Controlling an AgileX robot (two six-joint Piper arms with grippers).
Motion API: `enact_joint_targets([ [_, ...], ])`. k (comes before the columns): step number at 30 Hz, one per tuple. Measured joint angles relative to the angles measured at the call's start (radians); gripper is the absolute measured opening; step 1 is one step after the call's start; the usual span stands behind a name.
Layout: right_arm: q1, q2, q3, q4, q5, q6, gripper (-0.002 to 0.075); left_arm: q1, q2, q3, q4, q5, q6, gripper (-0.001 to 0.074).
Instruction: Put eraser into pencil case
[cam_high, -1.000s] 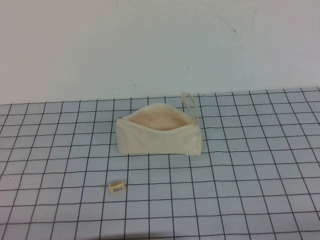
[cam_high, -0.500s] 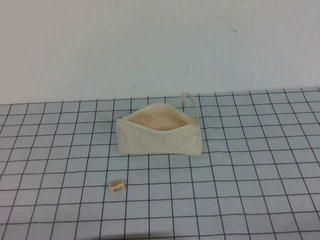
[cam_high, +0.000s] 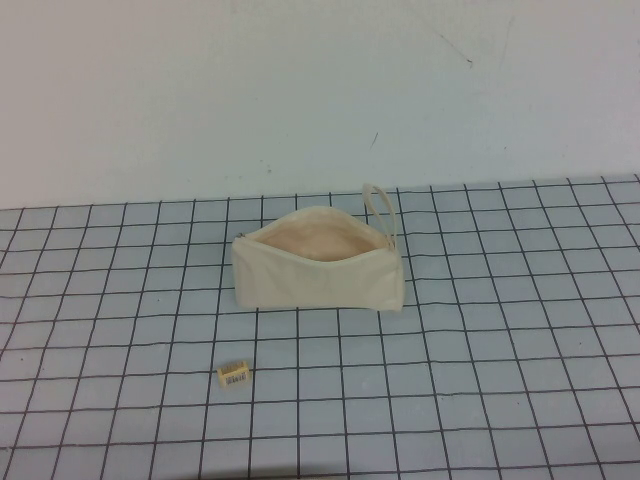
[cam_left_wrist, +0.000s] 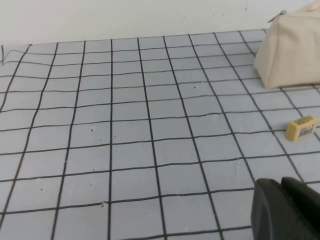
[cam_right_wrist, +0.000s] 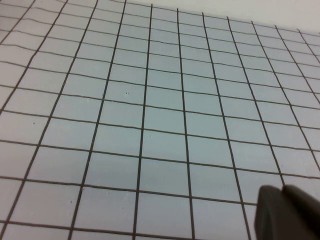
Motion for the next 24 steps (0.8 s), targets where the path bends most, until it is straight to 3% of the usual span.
enact_joint_targets([
  [4, 0.0, 0.0, 0.0, 0.0, 0.0, 0.0, -0.0001, 0.0, 0.0, 0.004, -0.027, -0.085, -0.01, -0.0002],
  [13, 0.0, 0.0, 0.0, 0.0, 0.0, 0.0, -0.0001, 0.0, 0.0, 0.004, -0.041, -0.807, -0.025, -0.0002],
  [17, 0.0, 0.0, 0.0, 0.0, 0.0, 0.0, -0.0001, 0.0, 0.0, 0.004, -0.043, -1.04, -0.025, -0.0002],
  [20, 0.0, 0.0, 0.0, 0.0, 0.0, 0.0, -0.0001, 0.0, 0.0, 0.004, -0.041, -1.131, -0.025, -0.0002],
  [24, 0.0, 0.0, 0.0, 0.0, 0.0, 0.0, -0.0001, 0.0, 0.0, -0.001, -0.056, -1.121, -0.025, -0.0002],
])
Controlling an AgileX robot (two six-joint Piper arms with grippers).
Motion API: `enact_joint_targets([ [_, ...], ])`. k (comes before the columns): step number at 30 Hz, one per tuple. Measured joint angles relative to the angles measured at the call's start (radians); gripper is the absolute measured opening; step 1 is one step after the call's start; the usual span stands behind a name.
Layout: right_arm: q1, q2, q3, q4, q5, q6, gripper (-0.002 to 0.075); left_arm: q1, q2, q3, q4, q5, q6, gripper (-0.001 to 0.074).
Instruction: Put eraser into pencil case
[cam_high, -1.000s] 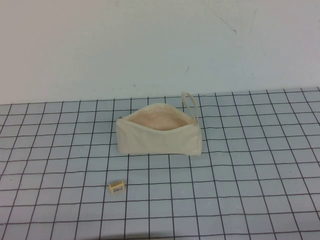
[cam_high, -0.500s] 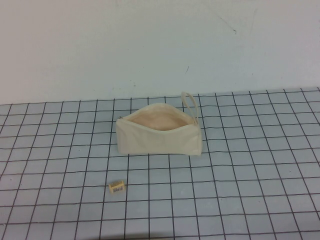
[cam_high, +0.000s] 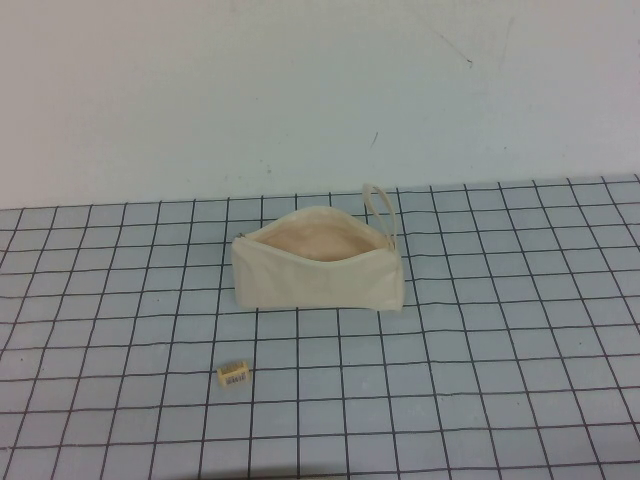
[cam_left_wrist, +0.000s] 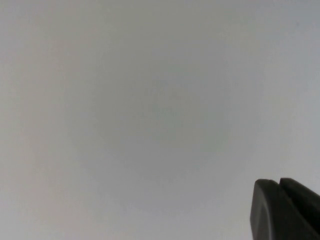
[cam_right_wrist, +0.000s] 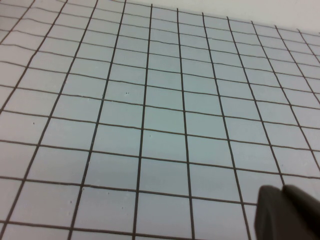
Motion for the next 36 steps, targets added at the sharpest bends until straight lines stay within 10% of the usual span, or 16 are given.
enact_joint_targets([
  [14, 0.0, 0.0, 0.0, 0.0, 0.0, 0.0, -0.0001, 0.0, 0.292, -0.742, 0.085, 1.072, 0.026, -0.0002],
  [28, 0.0, 0.0, 0.0, 0.0, 0.0, -0.001, -0.0001, -0.01, 1.072, -0.885, 0.052, 1.322, 0.29, -0.0002],
  [36, 0.0, 0.0, 0.0, 0.0, 0.0, -0.001, -0.0001, -0.166, 1.457, -1.045, -0.014, 1.397, 0.45, -0.0001],
])
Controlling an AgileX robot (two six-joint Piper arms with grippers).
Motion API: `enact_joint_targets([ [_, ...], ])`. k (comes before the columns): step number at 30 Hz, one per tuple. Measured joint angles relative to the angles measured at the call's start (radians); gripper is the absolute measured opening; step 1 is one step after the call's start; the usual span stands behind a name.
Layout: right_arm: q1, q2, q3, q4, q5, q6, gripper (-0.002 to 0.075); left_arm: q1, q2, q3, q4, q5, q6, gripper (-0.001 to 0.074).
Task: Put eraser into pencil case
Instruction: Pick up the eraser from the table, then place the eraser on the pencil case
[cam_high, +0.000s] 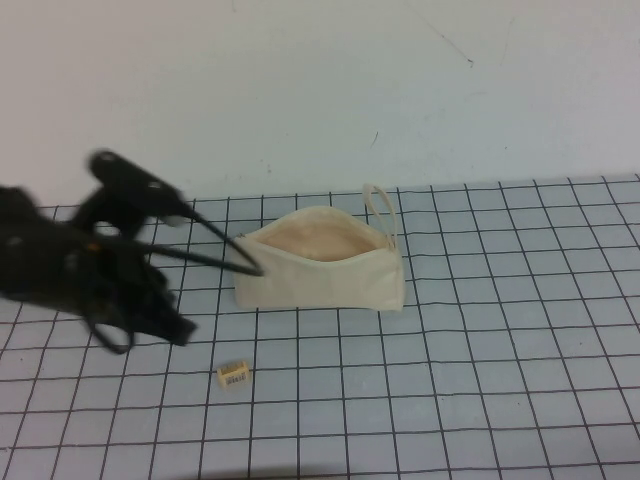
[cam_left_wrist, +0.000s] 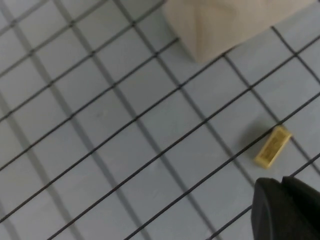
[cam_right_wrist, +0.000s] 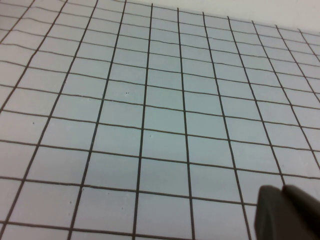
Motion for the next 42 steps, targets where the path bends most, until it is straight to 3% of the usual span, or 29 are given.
enact_joint_targets([
  [3, 0.0, 0.0, 0.0, 0.0, 0.0, 0.0, -0.0001, -0.047, 0.12, -0.059, -0.01, 0.017, -0.002, 0.003],
  [5, 0.0, 0.0, 0.0, 0.0, 0.0, 0.0, -0.0001, -0.071, 0.182, -0.097, -0.012, 0.032, -0.002, 0.0103],
  [10, 0.0, 0.0, 0.0, 0.0, 0.0, -0.002, -0.0001, -0.101, 0.306, -0.165, -0.005, 0.08, 0.013, 0.0391],
  [13, 0.0, 0.0, 0.0, 0.0, 0.0, -0.002, -0.0001, -0.104, 0.368, -0.179, 0.007, 0.081, 0.043, 0.0438],
  [18, 0.0, 0.0, 0.0, 0.0, 0.0, -0.002, -0.0001, -0.105, 0.439, -0.188, 0.011, 0.075, 0.066, 0.0372],
  [28, 0.0, 0.0, 0.0, 0.0, 0.0, -0.002, -0.0001, -0.111, 0.485, -0.194, 0.0, 0.074, 0.072, 0.0093],
  [32, 0.0, 0.0, 0.0, 0.0, 0.0, -0.002, -0.0001, -0.112, 0.485, -0.201, -0.02, 0.112, 0.072, 0.0094],
  [35, 0.0, 0.0, 0.0, 0.0, 0.0, -0.002, -0.0001, -0.112, 0.481, -0.254, -0.029, 0.244, 0.072, 0.0094],
  [39, 0.0, 0.0, 0.0, 0.0, 0.0, -0.002, -0.0001, -0.112, 0.443, -0.401, -0.093, 0.422, 0.1, 0.0094],
  [42, 0.0, 0.0, 0.0, 0.0, 0.0, -0.002, -0.0001, -0.112, 0.411, -0.537, -0.189, 0.441, 0.135, 0.0094],
])
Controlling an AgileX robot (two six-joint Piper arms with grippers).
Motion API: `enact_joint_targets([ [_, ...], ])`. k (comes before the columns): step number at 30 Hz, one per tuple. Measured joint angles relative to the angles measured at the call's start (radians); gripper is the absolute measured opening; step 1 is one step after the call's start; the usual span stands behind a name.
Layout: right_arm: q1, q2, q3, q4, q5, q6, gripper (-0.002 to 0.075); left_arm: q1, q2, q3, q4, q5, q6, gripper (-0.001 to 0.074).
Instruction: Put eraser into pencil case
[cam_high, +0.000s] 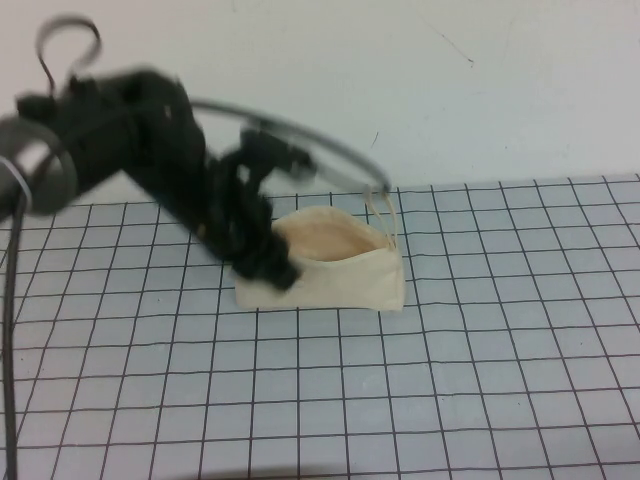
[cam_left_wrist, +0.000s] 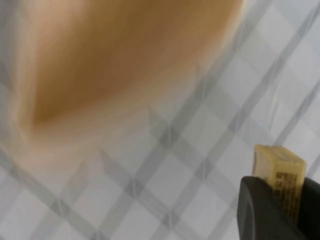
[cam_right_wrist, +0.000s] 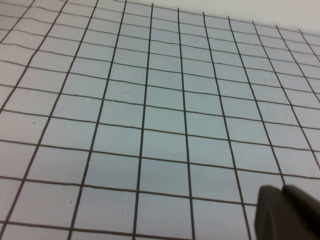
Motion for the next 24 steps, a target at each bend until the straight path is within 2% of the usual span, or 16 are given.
enact_joint_targets([
  [3, 0.0, 0.0, 0.0, 0.0, 0.0, 0.0, -0.0001, -0.001, -0.006, -0.117, -0.101, -0.085, 0.013, 0.0094],
  [6, 0.0, 0.0, 0.0, 0.0, 0.0, -0.001, -0.0001, -0.002, -0.002, -0.146, -0.139, -0.232, 0.009, 0.0095],
  [8, 0.0, 0.0, 0.0, 0.0, 0.0, -0.001, -0.0001, -0.002, 0.016, -0.148, -0.142, -0.293, 0.009, 0.0122],
  [14, 0.0, 0.0, 0.0, 0.0, 0.0, -0.001, -0.0001, -0.002, 0.099, -0.148, -0.124, -0.328, -0.01, 0.0384],
  [17, 0.0, 0.0, 0.0, 0.0, 0.0, -0.001, -0.0001, -0.002, 0.115, -0.148, -0.122, -0.339, -0.032, 0.0442],
  [19, 0.0, 0.0, 0.0, 0.0, 0.0, -0.001, -0.0001, -0.002, 0.113, -0.148, -0.099, -0.339, -0.039, 0.0419],
  [20, 0.0, 0.0, 0.0, 0.0, 0.0, -0.001, -0.0001, -0.002, 0.103, -0.149, -0.076, -0.337, -0.039, 0.0384],
  [22, 0.0, 0.0, 0.0, 0.0, 0.0, -0.001, -0.0001, -0.002, 0.083, -0.162, 0.018, -0.313, -0.059, 0.0283],
  [24, 0.0, 0.0, 0.0, 0.0, 0.0, -0.001, -0.0001, 0.0, 0.047, -0.185, 0.115, -0.272, -0.119, 0.0139],
])
